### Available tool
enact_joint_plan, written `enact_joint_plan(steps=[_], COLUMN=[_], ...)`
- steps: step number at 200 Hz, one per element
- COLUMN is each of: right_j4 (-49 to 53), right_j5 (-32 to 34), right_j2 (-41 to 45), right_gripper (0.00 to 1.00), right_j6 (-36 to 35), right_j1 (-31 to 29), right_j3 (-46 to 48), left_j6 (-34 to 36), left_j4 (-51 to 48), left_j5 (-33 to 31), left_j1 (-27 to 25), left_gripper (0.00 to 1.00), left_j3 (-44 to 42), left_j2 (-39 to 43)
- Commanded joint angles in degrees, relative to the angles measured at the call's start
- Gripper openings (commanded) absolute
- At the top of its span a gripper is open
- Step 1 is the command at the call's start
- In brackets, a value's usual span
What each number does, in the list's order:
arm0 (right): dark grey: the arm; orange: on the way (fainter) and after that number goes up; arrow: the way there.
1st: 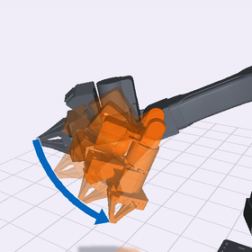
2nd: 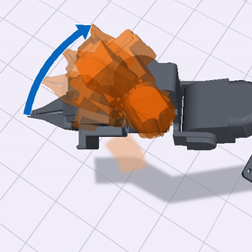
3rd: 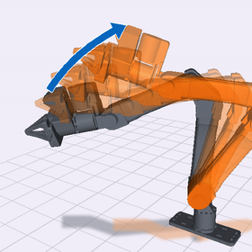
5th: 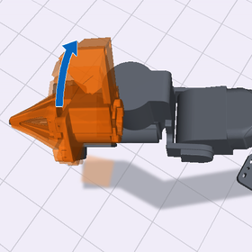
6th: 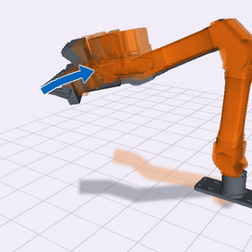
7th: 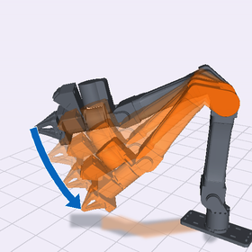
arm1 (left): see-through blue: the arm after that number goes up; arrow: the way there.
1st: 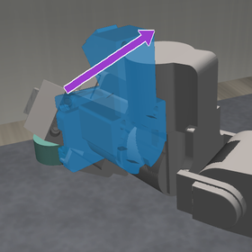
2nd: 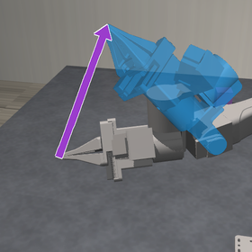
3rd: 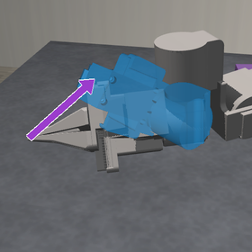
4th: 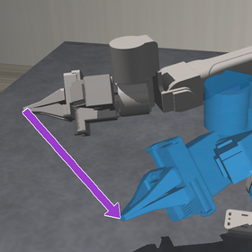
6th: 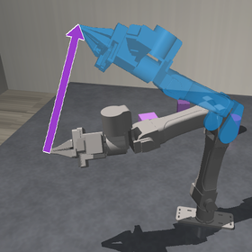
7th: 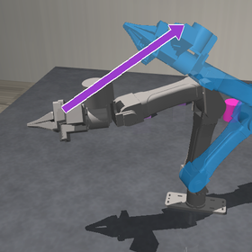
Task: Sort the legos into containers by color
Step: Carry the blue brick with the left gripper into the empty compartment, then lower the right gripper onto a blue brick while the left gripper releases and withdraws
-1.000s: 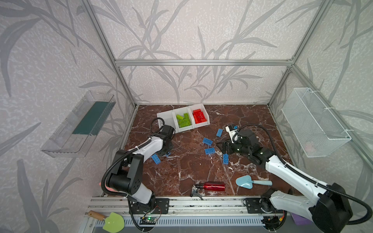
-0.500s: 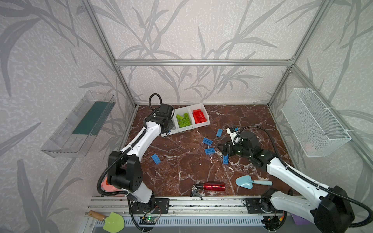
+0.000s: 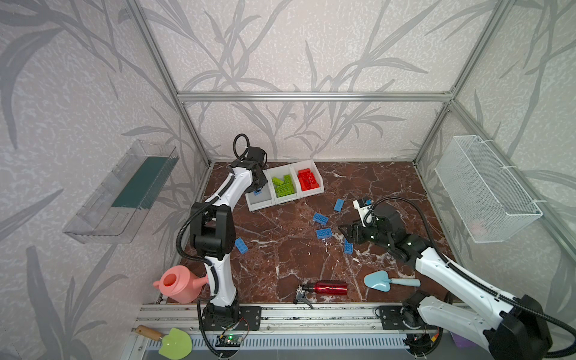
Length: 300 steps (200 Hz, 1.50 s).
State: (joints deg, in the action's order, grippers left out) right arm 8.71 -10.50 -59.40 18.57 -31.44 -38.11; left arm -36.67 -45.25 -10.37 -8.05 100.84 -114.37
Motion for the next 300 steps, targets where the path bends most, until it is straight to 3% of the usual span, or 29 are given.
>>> enact_joint_plan(steps=[1,46,68,117,152,237,259,300], right_j4=[2.9,5.7,7.6,10.7,12.0,13.8,14.0,15.5], right_j5=[2.0,3.5,6.3,16.1,17.7,21.4,22.0,23.5], right_j2=[0.7,-3.0,-5.6,-14.4,-24.4,-41.7,-43.5,-47.3], right_gripper=[0.76,0.79,0.85,0.99,0.99,0.99,1.00,0.91], right_j6=[-0.2,-0.6,-0.5,1.7,4.0,9.9,10.8,12.3], right_j1=[0.0,-0.3,-1.9,-8.1,-11.2,-14.1,-14.2,-14.5], right_j3=[-0.2,-3.0,-5.0,-11.1,-17.2,-27.6,-28.0,-29.9], left_j6=[2.1,3.4,3.4,2.0,3.9,6.5,7.0,8.2], left_j4=[-3.7,-3.9,-4.2,-1.8,3.7,3.8,2.1,0.1], left_j5=[0.3,0.8,1.2,4.3,8.6,10.4,11.8,11.5], left_j1=[0.4,0.5,0.5,0.3,-0.6,-0.6,-0.6,-0.6], left_gripper=[0.38,0.62,0.69,0.77,0.99,0.99,0.99,0.99], left_j3=[4.2,4.4,3.6,-4.5,-17.5,-38.2,-40.5,-43.2], left_j2=[-2.1,-1.1,1.5,15.1,29.7,56.3,59.9,63.3])
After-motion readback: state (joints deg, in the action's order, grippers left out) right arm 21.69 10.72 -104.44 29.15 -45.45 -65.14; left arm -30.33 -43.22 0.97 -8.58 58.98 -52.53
